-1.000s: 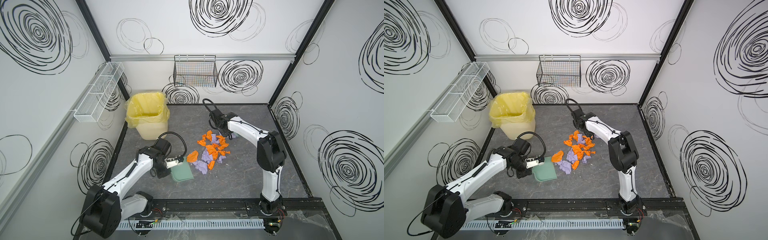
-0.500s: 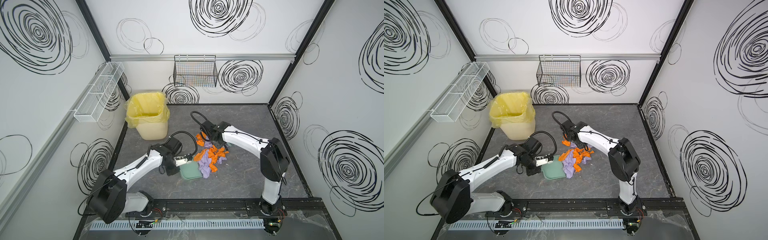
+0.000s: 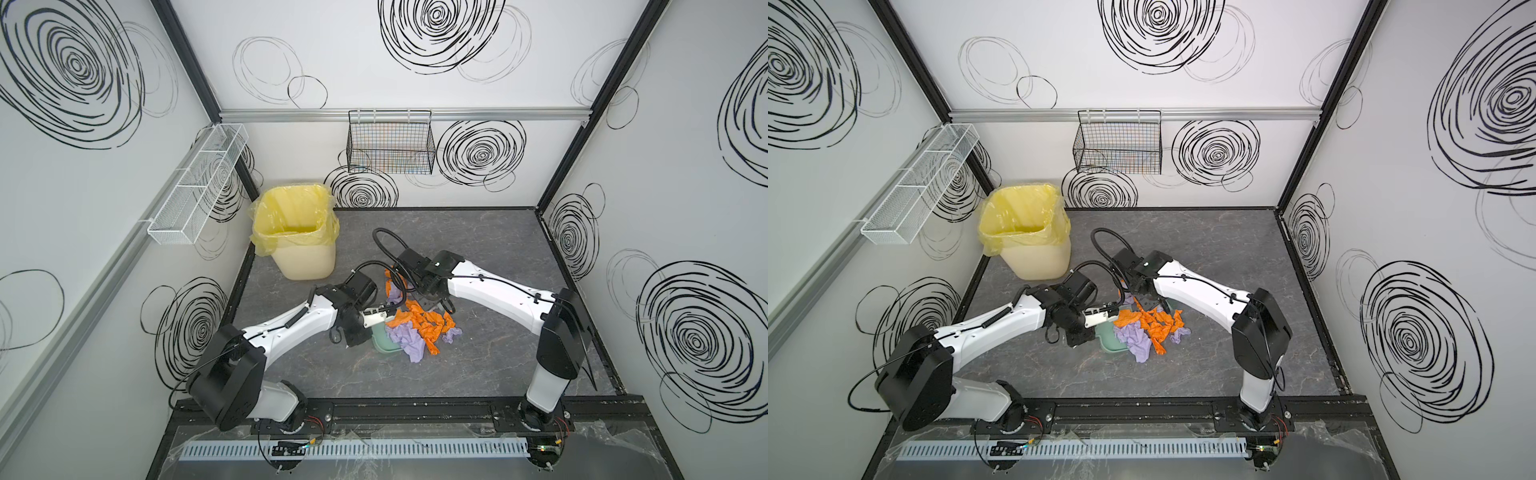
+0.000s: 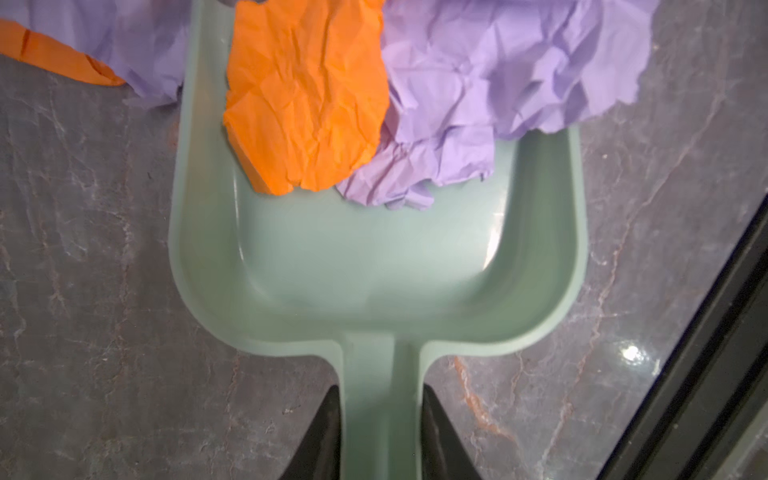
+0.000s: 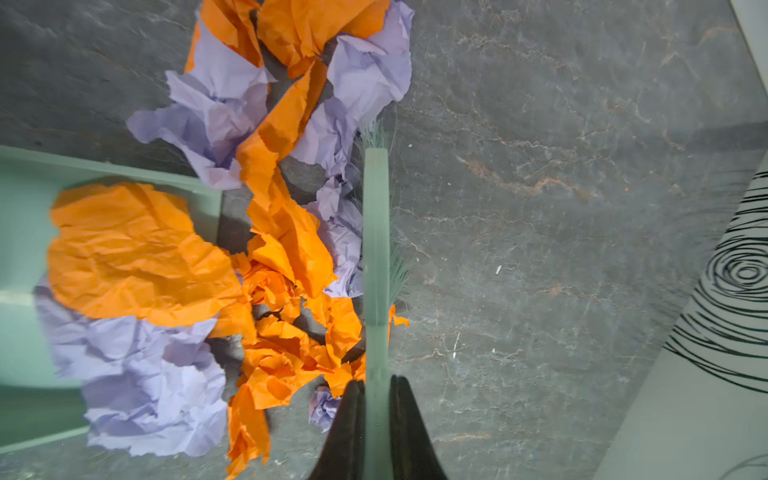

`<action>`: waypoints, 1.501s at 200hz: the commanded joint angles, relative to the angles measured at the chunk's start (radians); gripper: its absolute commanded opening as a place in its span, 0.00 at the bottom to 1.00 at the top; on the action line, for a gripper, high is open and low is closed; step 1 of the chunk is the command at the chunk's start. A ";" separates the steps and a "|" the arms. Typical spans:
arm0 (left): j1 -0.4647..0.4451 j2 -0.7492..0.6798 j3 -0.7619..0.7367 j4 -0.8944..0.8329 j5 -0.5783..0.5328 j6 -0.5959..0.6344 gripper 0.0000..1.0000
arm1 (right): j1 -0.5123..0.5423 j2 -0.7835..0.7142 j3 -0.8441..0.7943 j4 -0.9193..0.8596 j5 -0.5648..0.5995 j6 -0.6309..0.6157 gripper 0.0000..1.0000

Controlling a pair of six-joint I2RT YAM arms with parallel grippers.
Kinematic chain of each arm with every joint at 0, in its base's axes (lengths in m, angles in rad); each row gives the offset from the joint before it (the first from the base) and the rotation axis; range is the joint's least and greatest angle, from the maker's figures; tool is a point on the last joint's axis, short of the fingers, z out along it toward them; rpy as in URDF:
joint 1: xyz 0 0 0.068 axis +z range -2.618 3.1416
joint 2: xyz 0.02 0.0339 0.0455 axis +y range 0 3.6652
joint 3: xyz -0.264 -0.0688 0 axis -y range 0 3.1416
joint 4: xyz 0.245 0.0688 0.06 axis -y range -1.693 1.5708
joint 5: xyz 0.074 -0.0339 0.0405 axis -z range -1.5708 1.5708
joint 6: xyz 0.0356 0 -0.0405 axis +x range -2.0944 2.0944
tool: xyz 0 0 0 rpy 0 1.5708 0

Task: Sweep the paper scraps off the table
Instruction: 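Sweep the scraps into the dustpan with the right gripper's brush, then lift the filled dustpan toward the bin while the right gripper draws back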

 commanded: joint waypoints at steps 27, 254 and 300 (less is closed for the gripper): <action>-0.007 0.019 0.019 0.067 0.033 -0.038 0.00 | 0.003 -0.083 -0.031 0.007 -0.189 0.072 0.00; 0.073 0.007 -0.014 0.291 0.229 -0.013 0.00 | -0.171 -0.214 0.136 -0.090 -0.142 0.142 0.00; 0.110 -0.017 -0.020 0.313 0.285 0.003 0.00 | -0.214 -0.324 0.089 -0.057 -0.088 0.147 0.00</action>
